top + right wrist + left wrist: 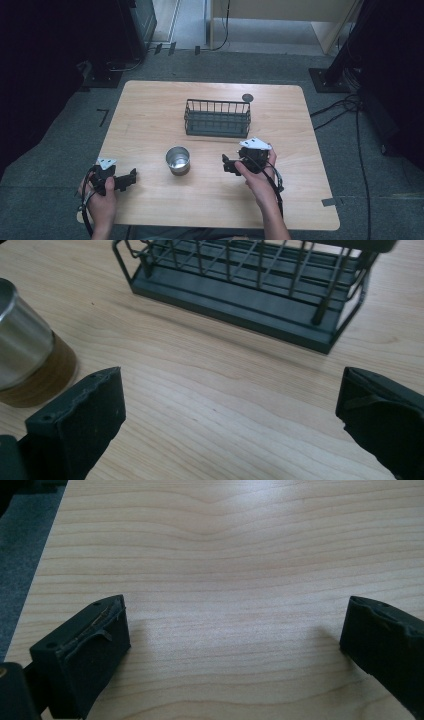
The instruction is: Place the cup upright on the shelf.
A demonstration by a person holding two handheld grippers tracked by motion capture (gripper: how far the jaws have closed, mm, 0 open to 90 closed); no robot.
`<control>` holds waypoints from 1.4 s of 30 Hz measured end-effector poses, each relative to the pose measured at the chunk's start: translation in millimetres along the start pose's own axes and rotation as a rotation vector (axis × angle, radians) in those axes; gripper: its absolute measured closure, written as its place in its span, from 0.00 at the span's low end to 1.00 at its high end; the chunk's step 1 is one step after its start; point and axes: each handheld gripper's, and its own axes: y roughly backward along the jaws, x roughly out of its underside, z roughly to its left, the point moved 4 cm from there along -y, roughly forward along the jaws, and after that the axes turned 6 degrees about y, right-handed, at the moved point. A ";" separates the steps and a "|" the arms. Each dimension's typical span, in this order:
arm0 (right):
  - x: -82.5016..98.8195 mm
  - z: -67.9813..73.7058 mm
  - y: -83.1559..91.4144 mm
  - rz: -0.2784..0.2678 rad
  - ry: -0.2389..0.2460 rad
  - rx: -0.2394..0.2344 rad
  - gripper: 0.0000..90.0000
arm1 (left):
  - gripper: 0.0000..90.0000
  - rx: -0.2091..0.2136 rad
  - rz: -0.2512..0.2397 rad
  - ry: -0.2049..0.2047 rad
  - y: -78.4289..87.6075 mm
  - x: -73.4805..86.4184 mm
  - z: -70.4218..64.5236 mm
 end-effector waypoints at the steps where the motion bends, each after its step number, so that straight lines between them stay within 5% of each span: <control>1: -1.2 2.5 -0.9 -0.002 0.004 -0.003 0.00 | 0.00 0.000 0.000 0.000 0.0 0.0 0.0; 42: -38.9 105.5 -27.4 -0.019 0.121 -0.205 0.00 | 0.00 0.000 -0.001 0.000 -0.1 0.0 0.0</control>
